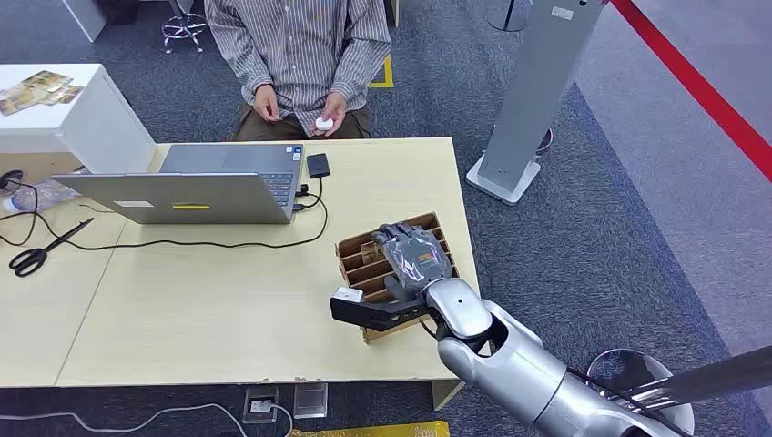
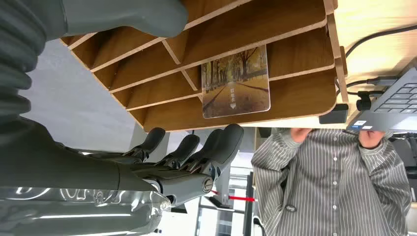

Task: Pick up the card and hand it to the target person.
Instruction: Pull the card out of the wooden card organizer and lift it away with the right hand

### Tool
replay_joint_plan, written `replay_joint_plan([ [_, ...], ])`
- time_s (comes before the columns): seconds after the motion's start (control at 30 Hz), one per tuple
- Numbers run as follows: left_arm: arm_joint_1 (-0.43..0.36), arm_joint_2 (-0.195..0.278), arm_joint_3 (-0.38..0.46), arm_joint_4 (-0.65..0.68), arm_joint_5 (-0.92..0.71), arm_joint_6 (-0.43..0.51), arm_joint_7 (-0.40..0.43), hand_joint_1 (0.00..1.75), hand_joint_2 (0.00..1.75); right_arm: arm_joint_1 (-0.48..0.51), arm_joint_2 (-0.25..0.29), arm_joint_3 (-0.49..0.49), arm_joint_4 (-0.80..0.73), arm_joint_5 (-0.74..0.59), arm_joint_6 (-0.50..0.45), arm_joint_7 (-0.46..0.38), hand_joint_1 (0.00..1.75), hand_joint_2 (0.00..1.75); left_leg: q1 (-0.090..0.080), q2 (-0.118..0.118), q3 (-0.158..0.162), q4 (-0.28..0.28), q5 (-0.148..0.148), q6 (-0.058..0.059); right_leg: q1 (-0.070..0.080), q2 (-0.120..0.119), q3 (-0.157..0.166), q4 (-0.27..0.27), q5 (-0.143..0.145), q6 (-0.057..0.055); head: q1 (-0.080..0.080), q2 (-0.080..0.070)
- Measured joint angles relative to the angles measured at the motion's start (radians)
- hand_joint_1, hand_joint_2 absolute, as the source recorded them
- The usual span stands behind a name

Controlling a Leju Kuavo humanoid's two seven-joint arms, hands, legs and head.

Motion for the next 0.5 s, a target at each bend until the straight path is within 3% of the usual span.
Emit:
replay_joint_plan([
  [0.5, 0.0, 0.0, 0.0, 0.0, 0.0, -0.003, 0.0, 0.0, 0.0, 0.001, 0.0, 0.003, 0.019, -0.015, 0.005, -0.001, 0.48, 1.75, 0.0, 0.0, 0.0, 0.0, 0.0, 0.0, 0.0, 0.0, 0.0, 0.0, 0.0, 0.0, 0.0, 0.0],
])
